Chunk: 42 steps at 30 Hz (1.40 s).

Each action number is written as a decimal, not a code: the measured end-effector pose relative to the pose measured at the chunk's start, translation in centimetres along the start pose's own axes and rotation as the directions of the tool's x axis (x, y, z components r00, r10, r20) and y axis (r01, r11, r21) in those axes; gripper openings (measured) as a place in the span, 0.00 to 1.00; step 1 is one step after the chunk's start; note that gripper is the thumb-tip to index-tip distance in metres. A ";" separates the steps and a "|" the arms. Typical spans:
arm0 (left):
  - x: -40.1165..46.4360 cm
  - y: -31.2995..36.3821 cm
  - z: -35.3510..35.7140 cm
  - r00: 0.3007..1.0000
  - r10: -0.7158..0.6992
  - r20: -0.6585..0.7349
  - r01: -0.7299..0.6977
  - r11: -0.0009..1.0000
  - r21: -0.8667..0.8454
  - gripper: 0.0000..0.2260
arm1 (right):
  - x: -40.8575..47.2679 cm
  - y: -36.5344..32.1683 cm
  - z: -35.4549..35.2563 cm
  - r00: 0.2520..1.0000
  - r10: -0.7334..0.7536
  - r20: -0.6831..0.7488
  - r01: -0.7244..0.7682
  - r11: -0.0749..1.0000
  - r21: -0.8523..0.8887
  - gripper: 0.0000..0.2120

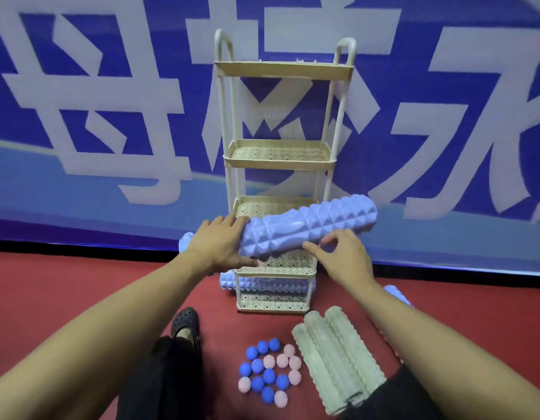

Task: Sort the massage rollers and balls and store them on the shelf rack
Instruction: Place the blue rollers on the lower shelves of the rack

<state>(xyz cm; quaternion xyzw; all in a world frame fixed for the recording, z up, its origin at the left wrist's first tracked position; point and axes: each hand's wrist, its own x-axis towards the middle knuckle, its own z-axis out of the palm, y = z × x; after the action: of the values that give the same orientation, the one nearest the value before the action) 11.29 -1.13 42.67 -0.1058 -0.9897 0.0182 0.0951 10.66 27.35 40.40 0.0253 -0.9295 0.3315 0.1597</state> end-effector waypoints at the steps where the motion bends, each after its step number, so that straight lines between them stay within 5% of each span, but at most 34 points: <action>1: -0.5 -0.5 -0.1 1.000 0.003 0.000 -0.003 1.000 0.018 0.47 | 0.2 -0.2 -0.3 0.991 -0.135 0.000 0.134 0.989 -0.062 0.22; 4: -1.7 -1.6 -0.2 0.999 0.042 -0.002 -0.041 0.996 0.073 0.47 | 1.2 -1.4 -0.8 0.916 -0.372 0.150 0.395 0.901 -0.181 0.31; 9: -2.5 -2.8 -0.2 0.980 0.189 -0.057 -0.177 0.970 0.165 0.47 | 2.5 -1.6 -0.7 0.819 -0.401 0.410 0.546 0.765 -0.343 0.48; 14: -2.6 -3.7 1.8 0.957 0.287 -0.043 -0.275 0.943 0.186 0.44 | 2.5 0.6 -0.3 0.743 -0.384 0.548 0.634 0.668 -0.390 0.49; 22: -0.4 -2.5 9.9 0.977 0.204 0.068 -0.206 0.978 0.014 0.44 | 1.8 5.3 4.5 0.733 -0.244 0.635 0.572 0.726 -0.382 0.45; 33: -0.4 -4.8 26.3 0.938 -0.027 0.347 0.071 0.991 -0.115 0.34 | 0.5 15.1 17.1 0.714 0.219 0.665 0.313 0.749 -0.584 0.42; 42: 3.4 -6.9 33.6 0.895 -0.068 0.440 0.165 0.969 -0.185 0.36 | 3.6 18.6 27.0 0.649 0.342 0.679 0.234 0.760 -0.606 0.43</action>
<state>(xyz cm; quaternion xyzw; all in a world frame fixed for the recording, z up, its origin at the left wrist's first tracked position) 0.11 -7.72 10.74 -0.0493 -0.9867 -0.0730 -0.1369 -3.14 25.20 10.55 0.0748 -0.9627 -0.0476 -0.2557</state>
